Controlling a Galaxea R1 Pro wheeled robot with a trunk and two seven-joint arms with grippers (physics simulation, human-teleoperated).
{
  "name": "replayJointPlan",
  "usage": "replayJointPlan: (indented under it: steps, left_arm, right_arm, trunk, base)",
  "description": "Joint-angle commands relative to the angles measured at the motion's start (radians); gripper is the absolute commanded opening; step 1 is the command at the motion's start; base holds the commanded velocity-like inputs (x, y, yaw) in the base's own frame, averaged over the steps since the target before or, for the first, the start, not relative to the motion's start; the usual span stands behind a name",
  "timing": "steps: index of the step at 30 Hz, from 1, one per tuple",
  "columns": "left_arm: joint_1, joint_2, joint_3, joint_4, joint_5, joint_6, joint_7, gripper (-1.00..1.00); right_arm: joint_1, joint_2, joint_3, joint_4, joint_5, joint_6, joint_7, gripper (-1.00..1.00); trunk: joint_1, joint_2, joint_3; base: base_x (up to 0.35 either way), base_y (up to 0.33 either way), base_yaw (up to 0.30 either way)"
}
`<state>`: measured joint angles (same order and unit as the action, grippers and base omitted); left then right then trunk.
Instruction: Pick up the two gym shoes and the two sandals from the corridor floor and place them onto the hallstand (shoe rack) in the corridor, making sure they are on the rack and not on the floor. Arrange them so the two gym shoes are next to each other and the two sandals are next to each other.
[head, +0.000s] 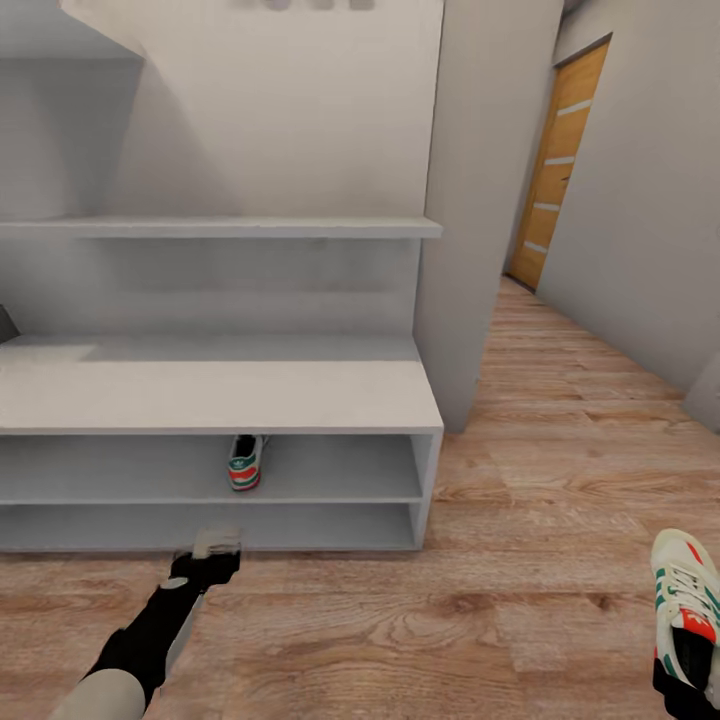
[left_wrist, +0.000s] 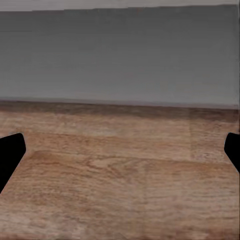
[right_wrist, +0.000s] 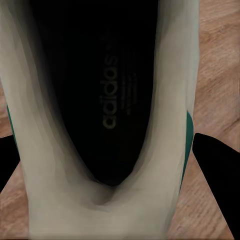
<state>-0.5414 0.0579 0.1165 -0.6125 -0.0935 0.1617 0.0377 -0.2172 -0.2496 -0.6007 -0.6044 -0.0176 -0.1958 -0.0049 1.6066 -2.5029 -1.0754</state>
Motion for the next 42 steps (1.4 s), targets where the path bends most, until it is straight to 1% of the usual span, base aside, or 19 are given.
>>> replayJointPlan:
  steps: [1, 2, 4, 5, 7, 10, 11, 14, 15, 16, 18, 19, 20, 21, 22, 24, 28, 32, 42]
  left_arm:
    - [0.041, 0.0, 0.002, -0.011, -0.01, -0.037, -0.004, 1.0]
    - [0.061, 0.001, 0.003, -0.016, -0.009, -0.057, -0.006, 1.0]
    - [0.168, 0.008, 0.006, -0.036, -0.007, -0.158, -0.016, 1.0]
    - [0.204, 0.012, 0.006, -0.039, -0.006, -0.196, -0.027, 1.0]
    - [0.234, 0.019, 0.007, -0.039, -0.006, -0.232, -0.046, 1.0]
    - [0.285, 0.04, 0.008, -0.03, -0.005, -0.302, -0.134, 1.0]
    - [0.3, 0.05, 0.009, -0.023, -0.005, -0.319, -0.183, 1.0]
    - [0.323, 0.073, 0.01, 0.004, -0.001, -0.34, -0.284, 1.0]
    - [0.329, 0.085, 0.012, 0.025, 0.009, -0.346, -0.328, 1.0]
    - [0.332, 0.091, 0.014, 0.036, 0.016, -0.349, -0.348, 1.0]
    - [0.336, 0.109, 0.023, 0.071, 0.047, -0.357, -0.404, 1.0]
    - [0.339, 0.139, 0.038, 0.113, 0.107, -0.372, -0.517, 1.0]
    - [0.339, 0.154, 0.044, 0.122, 0.129, -0.375, -0.57, 1.0]
    - [0.34, 0.162, 0.047, 0.125, 0.14, -0.376, -0.597, 1.0]
    - [0.34, 0.183, 0.058, 0.132, 0.169, -0.38, -0.668, 1.0]
    - [0.34, 0.201, 0.072, 0.137, 0.194, -0.382, -0.719, 1.0]
    - [0.342, 0.221, 0.11, 0.141, 0.219, -0.386, -0.769, 1.0]
    - [0.342, 0.222, 0.116, 0.141, 0.221, -0.387, -0.775, 1.0]
    - [0.342, 0.223, 0.12, 0.142, 0.221, -0.387, -0.777, 1.0]
  right_arm:
    - [-0.001, 0.0, 0.0, 0.001, -0.002, -0.003, 0.001, -1.0]
    - [-0.001, 0.001, 0.0, 0.002, -0.002, -0.004, 0.001, -1.0]
    - [-0.001, 0.002, 0.001, 0.004, 0.0, -0.004, 0.002, -1.0]
    - [-0.001, 0.003, 0.002, 0.005, 0.0, -0.004, 0.002, -1.0]
    - [-0.001, 0.003, 0.002, 0.006, 0.001, -0.005, 0.003, -1.0]
    - [-0.001, 0.004, 0.002, 0.008, 0.002, -0.006, 0.005, -1.0]
    - [-0.001, 0.004, 0.002, 0.008, 0.002, -0.006, 0.006, -1.0]
    - [-0.001, 0.004, 0.002, 0.01, 0.002, -0.007, 0.006, -1.0]
    - [-0.001, 0.004, 0.002, 0.012, 0.001, -0.007, 0.006, -1.0]
    - [-0.001, 0.004, 0.002, 0.013, 0.001, -0.007, 0.006, -1.0]
    - [-0.001, 0.004, 0.002, 0.015, 0.001, -0.008, 0.007, -1.0]
    - [-0.001, 0.004, 0.002, 0.016, 0.001, -0.008, 0.007, -1.0]
    - [-0.001, 0.004, 0.002, 0.015, 0.001, -0.008, 0.008, -1.0]
    - [-0.001, 0.004, 0.002, 0.015, 0.001, -0.008, 0.008, -1.0]
    - [-0.001, 0.004, 0.002, 0.015, 0.001, -0.008, 0.008, -1.0]
    - [-0.001, 0.004, 0.002, 0.015, 0.001, -0.009, 0.008, -1.0]
    - [-0.001, 0.005, 0.002, 0.01, -0.001, -0.009, 0.004, -1.0]
    - [-0.001, 0.006, 0.002, 0.011, -0.002, -0.01, 0.003, -1.0]
    - [-0.001, 0.006, 0.002, 0.015, -0.001, -0.008, 0.002, -1.0]
  trunk:
    - [0.0, 0.0, -0.001]
    - [0.0, 0.0, -0.001]
    - [0.0, 0.0, -0.001]
    - [0.0, 0.0, -0.001]
    - [0.0, 0.0, -0.001]
    - [0.0, 0.0, -0.001]
    - [0.0, 0.0, -0.001]
    - [0.0, 0.0, -0.001]
    - [0.0, 0.0, -0.001]
    - [0.0, 0.0, -0.001]
    - [0.0, 0.0, -0.001]
    - [0.0, 0.0, -0.001]
    - [0.0, 0.0, -0.001]
    - [0.0, 0.0, -0.001]
    - [0.0, 0.0, -0.001]
    - [0.0, 0.0, -0.001]
    - [0.0, 0.0, -0.001]
    - [0.0, 0.0, -0.001]
    - [0.0, 0.0, -0.001]
  base:
    - [-0.015, 0.0, 0.0]
    - [-0.012, 0.0, 0.0]
    - [-0.006, 0.0, 0.0]
    - [-0.003, 0.0, 0.0]
    - [-0.002, 0.0, 0.0]
    - [0.0, 0.0, 0.0]
    - [0.0, 0.0, 0.0]
    - [0.0, 0.0, 0.0]
    - [0.0, 0.0, 0.0]
    - [0.0, 0.0, 0.0]
    - [0.0, 0.0, 0.0]
    - [0.0, 0.0, 0.0]
    - [0.0, 0.0, 0.0]
    - [0.0, 0.0, 0.0]
    - [0.0, 0.0, 0.0]
    - [0.0, 0.0, 0.0]
    - [0.0, 0.0, 0.0]
    - [-0.007, 0.002, 0.0]
    - [-0.241, 0.228, 0.0]
